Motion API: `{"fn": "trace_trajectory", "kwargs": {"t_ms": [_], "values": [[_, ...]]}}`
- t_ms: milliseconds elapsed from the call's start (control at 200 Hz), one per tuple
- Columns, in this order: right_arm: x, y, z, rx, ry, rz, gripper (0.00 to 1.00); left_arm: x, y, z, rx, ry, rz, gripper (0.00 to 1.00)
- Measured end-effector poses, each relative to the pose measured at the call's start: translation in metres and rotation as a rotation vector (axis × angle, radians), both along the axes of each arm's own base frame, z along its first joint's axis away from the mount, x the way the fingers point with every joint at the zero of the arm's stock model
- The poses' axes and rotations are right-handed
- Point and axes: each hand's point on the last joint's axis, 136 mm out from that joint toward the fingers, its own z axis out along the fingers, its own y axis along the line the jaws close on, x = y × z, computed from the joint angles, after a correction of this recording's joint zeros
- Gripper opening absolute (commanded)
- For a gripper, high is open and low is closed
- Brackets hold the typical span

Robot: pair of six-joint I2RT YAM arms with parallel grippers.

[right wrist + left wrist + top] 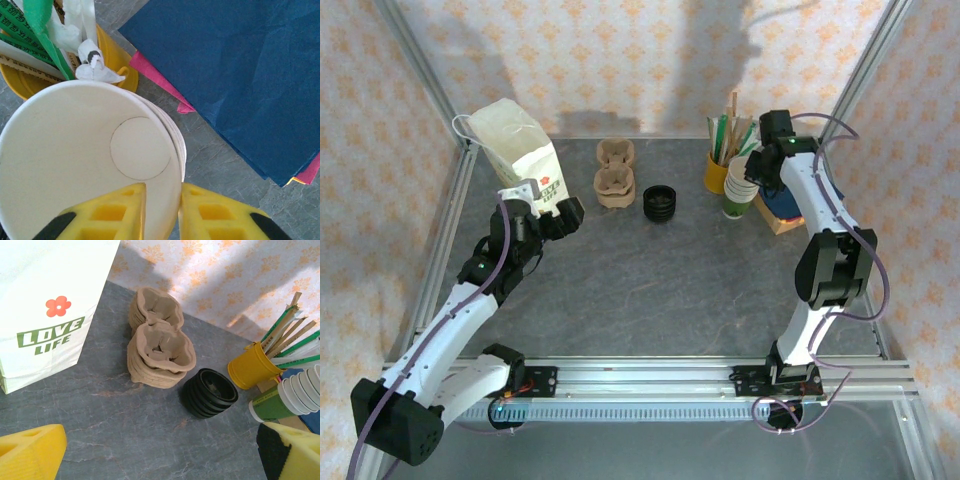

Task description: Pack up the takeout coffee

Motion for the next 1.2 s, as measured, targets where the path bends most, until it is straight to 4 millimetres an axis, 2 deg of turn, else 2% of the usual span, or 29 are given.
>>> {"fn": "trace_trajectory", "kwargs": {"t_ms": [190,636,766,956,1201], "values": [[0.003,0.001,0.003,0.005,-0.009,0.003,0.13,0.0,0.0,-0.003,0.001,0.006,0.0,0.99],[0.007,0.003,0.024,0.011,-0.043,0.014,0.0,-0.001,0.0,-0.003,-0.009,0.008,0.004,0.99],[0.006,0.005,0.035,0.019,-0.049,0.022,0.0,0.0,0.0,-0.003,-0.017,0.01,0.008,0.99],[0.003,0.008,0.08,0.037,-0.131,0.041,0.0,-0.001,0.001,-0.001,-0.02,0.005,0.01,0.99],[-0.03,0.021,0.153,0.099,-0.277,0.094,0.0,-0.003,0.001,0.0,-0.02,0.005,0.01,0.99]]}}
